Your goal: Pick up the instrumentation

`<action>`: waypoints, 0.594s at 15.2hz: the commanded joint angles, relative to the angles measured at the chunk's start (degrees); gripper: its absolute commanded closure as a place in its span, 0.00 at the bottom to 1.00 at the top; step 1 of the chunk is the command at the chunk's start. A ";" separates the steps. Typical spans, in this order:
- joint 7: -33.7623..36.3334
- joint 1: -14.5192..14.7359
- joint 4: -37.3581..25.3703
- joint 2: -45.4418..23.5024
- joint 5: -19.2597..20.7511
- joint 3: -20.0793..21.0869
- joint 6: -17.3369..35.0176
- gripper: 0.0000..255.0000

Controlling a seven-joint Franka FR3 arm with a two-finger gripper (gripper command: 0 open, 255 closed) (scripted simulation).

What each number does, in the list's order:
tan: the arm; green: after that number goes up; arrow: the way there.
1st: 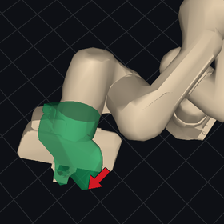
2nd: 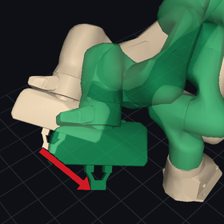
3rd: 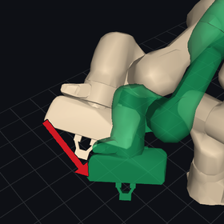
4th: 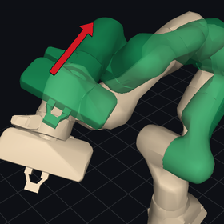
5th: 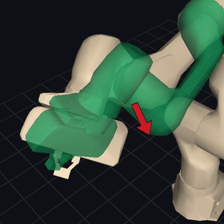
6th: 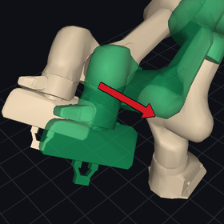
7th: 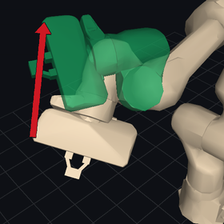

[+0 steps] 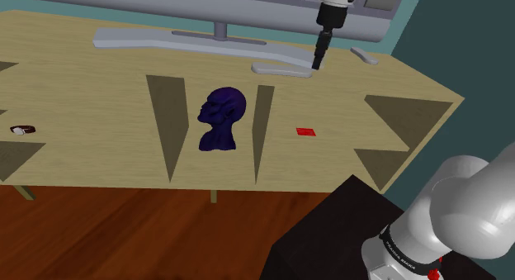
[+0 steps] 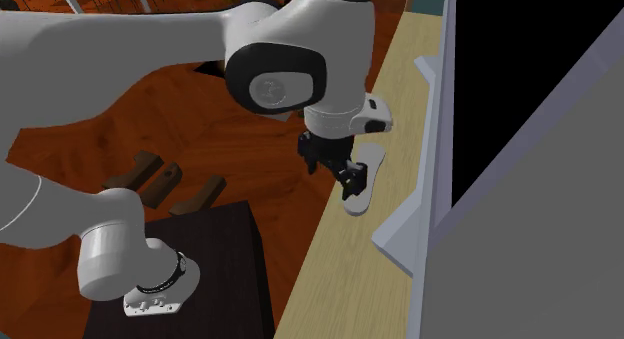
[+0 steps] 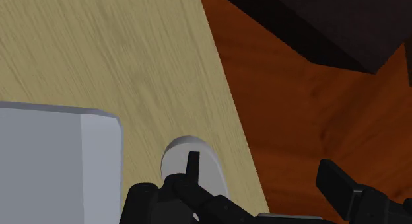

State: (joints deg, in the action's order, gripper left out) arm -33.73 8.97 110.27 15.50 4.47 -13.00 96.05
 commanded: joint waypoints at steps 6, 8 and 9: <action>-17.59 2.09 -16.98 -16.74 -5.58 -1.49 -1.81 0.00; -21.01 2.12 -21.14 -20.39 -6.82 -1.21 -2.76 0.00; -21.00 2.12 -20.18 -20.24 -6.79 -1.16 -1.95 0.00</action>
State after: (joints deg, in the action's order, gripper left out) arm -53.84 11.03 90.49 -4.10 -2.06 -14.28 93.94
